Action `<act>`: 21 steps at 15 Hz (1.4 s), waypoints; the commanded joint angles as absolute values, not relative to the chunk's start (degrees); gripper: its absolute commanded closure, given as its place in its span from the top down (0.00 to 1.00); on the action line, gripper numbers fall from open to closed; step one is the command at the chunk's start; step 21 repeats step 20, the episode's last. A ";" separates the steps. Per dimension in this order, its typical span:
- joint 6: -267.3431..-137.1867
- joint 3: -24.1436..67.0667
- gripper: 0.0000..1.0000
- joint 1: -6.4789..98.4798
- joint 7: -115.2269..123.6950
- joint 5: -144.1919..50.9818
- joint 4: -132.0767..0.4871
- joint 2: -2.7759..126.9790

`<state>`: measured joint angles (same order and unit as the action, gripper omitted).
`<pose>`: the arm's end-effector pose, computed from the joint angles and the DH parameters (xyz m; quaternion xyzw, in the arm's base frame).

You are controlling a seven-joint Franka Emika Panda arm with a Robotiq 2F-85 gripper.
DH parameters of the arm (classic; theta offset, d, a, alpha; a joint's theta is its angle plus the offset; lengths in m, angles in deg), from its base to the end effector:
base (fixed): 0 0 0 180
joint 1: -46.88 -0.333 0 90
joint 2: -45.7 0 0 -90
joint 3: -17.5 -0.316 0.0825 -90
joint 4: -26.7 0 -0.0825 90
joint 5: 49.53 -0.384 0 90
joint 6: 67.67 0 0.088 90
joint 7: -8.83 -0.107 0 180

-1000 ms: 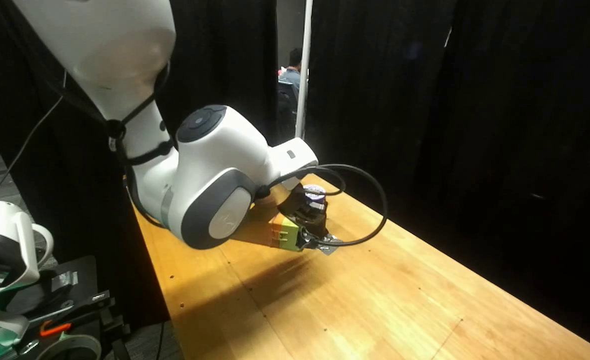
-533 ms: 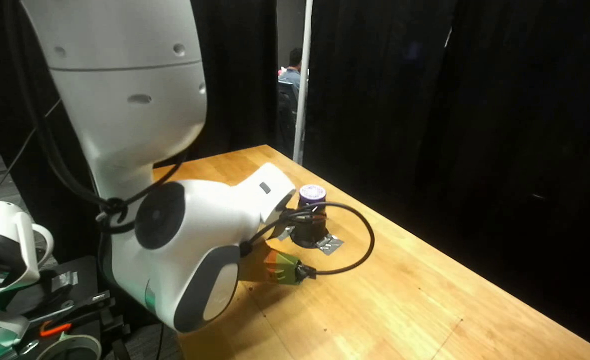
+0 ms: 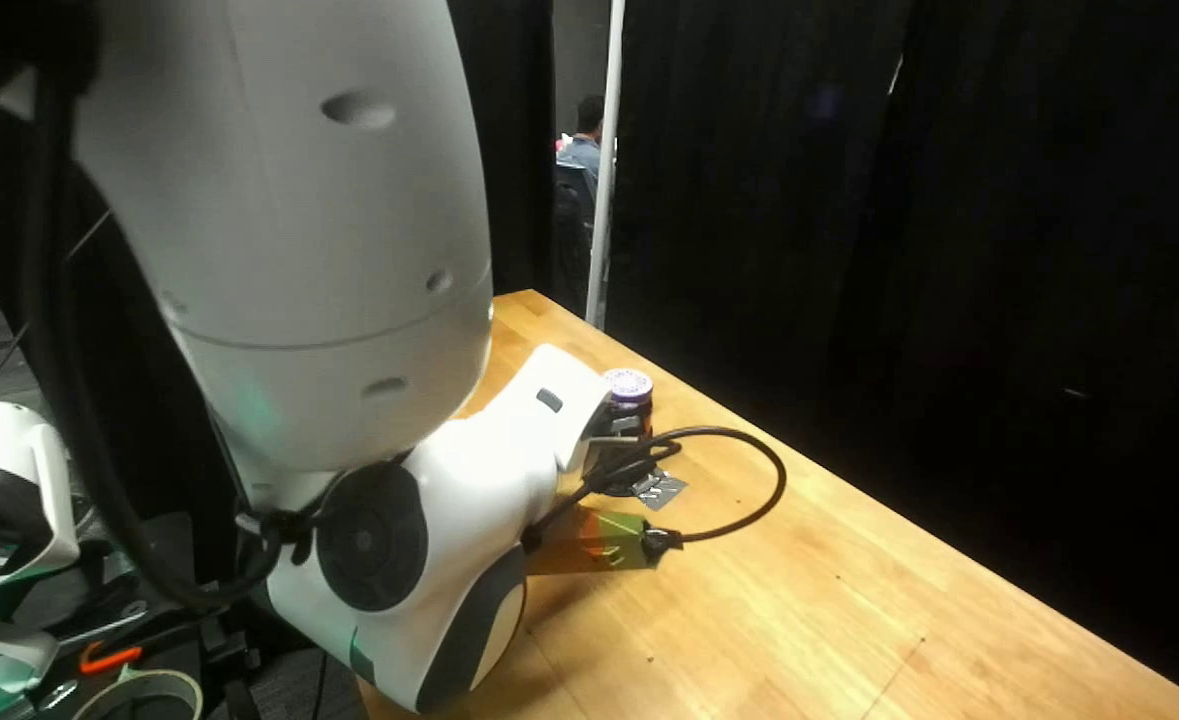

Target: Put the rubber band on the jar.

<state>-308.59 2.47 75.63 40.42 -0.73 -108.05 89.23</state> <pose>0.4816 -0.0156 0.1806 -0.7090 -0.4049 -0.5764 0.0319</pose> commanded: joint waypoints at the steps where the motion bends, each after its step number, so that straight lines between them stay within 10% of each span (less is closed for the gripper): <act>1: -309.59 -8.54 0.18 89.44 47.39 7.11 -103.42 97.02; 3: -317.36 4.67 0.18 77.46 41.48 8.95 -103.04 95.98; 5: -306.95 -2.77 0.16 86.05 40.90 6.25 -107.07 92.73; 6: -306.85 4.88 0.43 76.77 34.53 0.49 -108.34 86.45; 8: -296.26 -3.14 0.43 83.57 37.28 -5.43 -110.84 82.04; 16: -257.98 -6.14 1.00 77.76 27.97 -22.03 -109.70 57.17; 21: -237.33 -9.63 1.00 77.88 29.42 -28.44 -107.20 50.80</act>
